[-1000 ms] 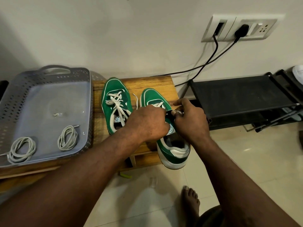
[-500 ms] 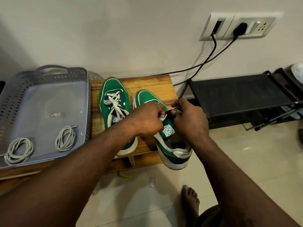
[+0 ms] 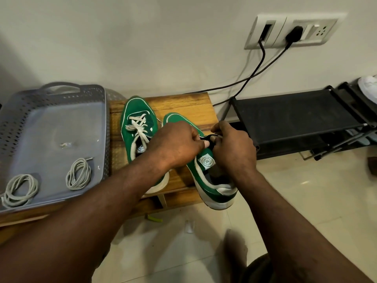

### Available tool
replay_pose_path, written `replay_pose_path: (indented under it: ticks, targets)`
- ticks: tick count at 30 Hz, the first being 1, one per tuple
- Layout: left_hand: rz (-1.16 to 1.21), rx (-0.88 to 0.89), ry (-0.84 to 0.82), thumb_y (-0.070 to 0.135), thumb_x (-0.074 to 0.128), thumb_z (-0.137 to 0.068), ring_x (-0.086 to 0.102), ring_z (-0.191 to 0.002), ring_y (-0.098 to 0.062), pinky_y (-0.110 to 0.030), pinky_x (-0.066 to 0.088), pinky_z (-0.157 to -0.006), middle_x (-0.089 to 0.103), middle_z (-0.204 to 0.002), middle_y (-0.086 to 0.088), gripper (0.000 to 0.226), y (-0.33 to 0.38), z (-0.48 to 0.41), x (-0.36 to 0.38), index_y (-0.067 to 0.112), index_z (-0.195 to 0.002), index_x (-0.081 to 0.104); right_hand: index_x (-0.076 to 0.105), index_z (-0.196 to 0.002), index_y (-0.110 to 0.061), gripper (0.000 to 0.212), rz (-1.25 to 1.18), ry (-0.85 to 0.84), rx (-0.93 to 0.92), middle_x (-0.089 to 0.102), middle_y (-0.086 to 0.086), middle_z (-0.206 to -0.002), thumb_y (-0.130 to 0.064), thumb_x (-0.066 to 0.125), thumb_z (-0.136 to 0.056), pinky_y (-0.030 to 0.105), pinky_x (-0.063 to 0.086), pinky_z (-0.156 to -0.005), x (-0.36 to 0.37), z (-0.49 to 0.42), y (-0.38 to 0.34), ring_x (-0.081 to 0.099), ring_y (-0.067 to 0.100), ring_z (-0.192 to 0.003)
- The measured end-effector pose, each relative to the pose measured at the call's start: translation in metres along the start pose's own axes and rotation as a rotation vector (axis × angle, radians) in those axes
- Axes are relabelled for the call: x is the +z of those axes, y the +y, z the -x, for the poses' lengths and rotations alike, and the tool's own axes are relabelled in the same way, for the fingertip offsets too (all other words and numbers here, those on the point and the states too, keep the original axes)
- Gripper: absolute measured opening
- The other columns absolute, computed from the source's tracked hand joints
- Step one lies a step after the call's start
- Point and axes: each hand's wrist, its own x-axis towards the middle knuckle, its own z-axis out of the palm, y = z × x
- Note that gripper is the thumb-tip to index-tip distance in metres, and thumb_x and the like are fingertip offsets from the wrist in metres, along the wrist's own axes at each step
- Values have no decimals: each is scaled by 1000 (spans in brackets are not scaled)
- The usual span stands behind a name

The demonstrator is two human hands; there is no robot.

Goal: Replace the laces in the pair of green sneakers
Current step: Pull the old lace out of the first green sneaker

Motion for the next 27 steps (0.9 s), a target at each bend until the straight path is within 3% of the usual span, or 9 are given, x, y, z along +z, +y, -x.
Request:
replay_pose_path:
  ticks: [3,5,10,15,17,20,23,25,27]
  targets:
    - [73,95,10,46,74,-91,62,-88,-17,-35,48,-80,68,-73,6,34,2,2,0,26,-64,68,58,-134,-30,36,21,2,2,72,2,-111,-22,66,-100,33,51,-68,-1,0,-1,65,19,-90]
    - [186,89,-30,39,74,-93,68,-73,-17,-35,55,-69,70,-68,3,32,5,4,-5,22,-65,72,57,-134,-30,38,29,0,6,72,2,-110,-22,67,-99,35,56,-70,-2,0,0,66,19,-91]
    - [-70,92,-57,42,70,-97,66,-70,-12,-28,45,-61,68,-70,6,33,2,1,-8,26,-68,68,59,-133,-31,34,41,17,-8,73,2,-105,-25,67,-100,33,48,-66,1,2,-3,64,20,-85]
    - [384,157,-124,36,65,-102,58,-55,-4,-20,45,-59,63,-60,8,33,13,9,-15,19,-75,72,61,-125,-28,27,51,32,-17,68,-1,-96,-26,68,-98,32,44,-64,-2,4,-3,58,18,-79]
    - [199,72,-182,46,66,-99,63,-61,-6,-27,48,-61,68,-67,6,35,11,8,-17,20,-77,75,62,-128,-28,30,46,20,-13,71,0,-100,-25,68,-99,31,44,-65,-3,4,-5,60,18,-81]
    - [-18,62,-159,34,65,-102,71,-82,-15,-32,52,-66,73,-82,5,24,9,6,-16,25,-83,76,63,-129,-30,31,40,27,-17,73,2,-102,-24,67,-99,32,50,-66,-2,4,-7,67,21,-86]
    - [229,292,-150,29,66,-101,65,-91,-7,-32,49,-79,68,-93,8,22,11,12,-20,23,-82,76,63,-123,-25,24,32,34,-35,72,3,-98,-24,68,-99,37,58,-70,-2,6,-7,67,22,-84]
    - [498,424,-196,27,62,-102,67,-101,-16,-38,53,-93,70,-103,-1,27,8,15,-24,11,-85,74,64,-116,-21,18,18,38,-28,70,4,-97,-22,68,-99,38,57,-72,-3,6,-5,65,21,-82]
    - [779,453,-233,24,53,-102,70,-93,-29,-42,57,-91,74,-94,-11,34,5,18,-30,0,-83,67,65,-120,-23,22,11,41,-14,72,3,-100,-25,69,-98,34,51,-70,-4,6,-3,59,17,-80]
